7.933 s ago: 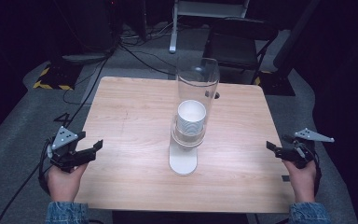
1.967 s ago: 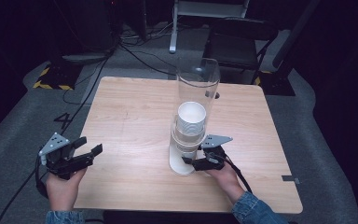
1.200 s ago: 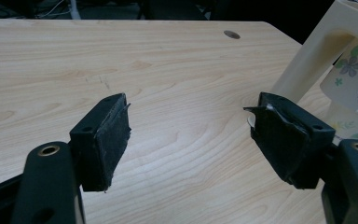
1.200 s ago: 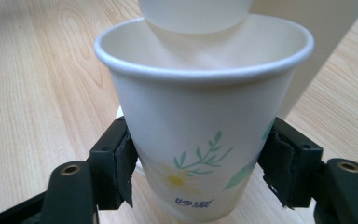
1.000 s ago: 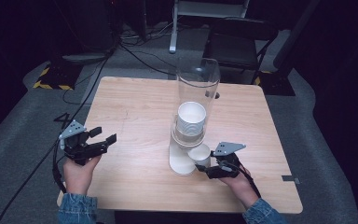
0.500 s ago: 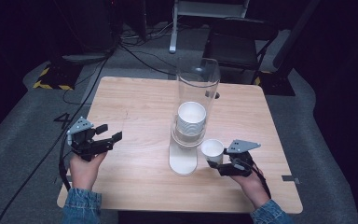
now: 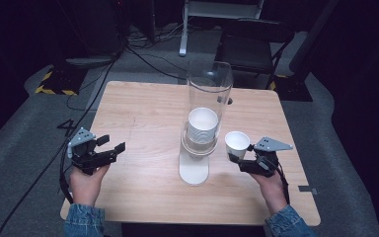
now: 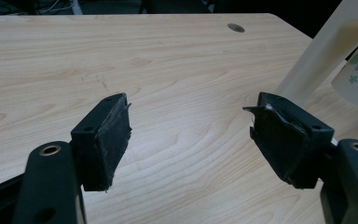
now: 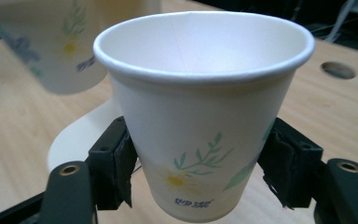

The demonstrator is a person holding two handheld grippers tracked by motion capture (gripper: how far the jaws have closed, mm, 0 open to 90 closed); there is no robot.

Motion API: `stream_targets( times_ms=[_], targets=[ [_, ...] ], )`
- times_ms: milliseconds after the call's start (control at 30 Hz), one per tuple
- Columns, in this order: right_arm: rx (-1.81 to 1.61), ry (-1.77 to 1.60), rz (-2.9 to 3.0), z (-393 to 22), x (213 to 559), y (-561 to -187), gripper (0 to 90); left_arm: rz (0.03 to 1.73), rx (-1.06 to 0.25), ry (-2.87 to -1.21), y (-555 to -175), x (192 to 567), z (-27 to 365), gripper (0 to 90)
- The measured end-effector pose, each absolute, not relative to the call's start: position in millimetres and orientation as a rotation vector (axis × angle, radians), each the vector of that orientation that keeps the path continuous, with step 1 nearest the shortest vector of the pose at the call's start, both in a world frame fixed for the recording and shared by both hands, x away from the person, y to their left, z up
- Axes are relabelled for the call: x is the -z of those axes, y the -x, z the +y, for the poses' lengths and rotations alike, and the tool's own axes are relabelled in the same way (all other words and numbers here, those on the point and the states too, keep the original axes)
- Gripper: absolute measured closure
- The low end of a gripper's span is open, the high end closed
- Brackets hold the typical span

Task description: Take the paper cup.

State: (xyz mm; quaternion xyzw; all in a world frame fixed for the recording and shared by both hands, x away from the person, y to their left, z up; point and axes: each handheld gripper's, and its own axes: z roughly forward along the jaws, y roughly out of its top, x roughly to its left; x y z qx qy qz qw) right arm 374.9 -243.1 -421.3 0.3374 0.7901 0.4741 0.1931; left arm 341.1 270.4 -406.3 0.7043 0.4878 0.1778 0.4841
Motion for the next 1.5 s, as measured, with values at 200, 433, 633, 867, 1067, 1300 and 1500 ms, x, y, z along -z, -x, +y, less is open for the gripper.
stream_targets(
  times_ms=[200, 433, 633, 867, 1067, 1300, 1500],
  targets=[
    [-1.416, -0.971, 2.112, -244, 425, -391, 33.7, 1.207, -0.448, -1.72, -331, 409, 274, 27.9],
    [-1.41, -1.014, 2.062, -235, 434, -408, 33.7, 1.234, -0.474, -1.719, -318, 412, 279, 27.2],
    [-1.384, -1.022, 2.077, -226, 441, -422, 33.7, 1.238, -0.504, -1.743, -307, 414, 278, 26.9],
    [-1.353, -1.002, 2.134, -212, 453, -434, 33.7, 1.244, -0.512, -1.753, -301, 416, 279, 26.6],
    [-1.278, -1.058, 2.202, -206, 470, -441, 33.7, 1.247, -0.515, -1.756, -300, 417, 280, 26.6],
    [-1.186, -1.079, 2.265, -203, 481, -443, 33.2, 1.242, -0.507, -1.753, -301, 416, 279, 26.6],
    [-1.142, -1.101, 2.282, -205, 484, -443, 32.3, 1.236, -0.509, -1.751, -302, 416, 280, 26.6]
  ],
)
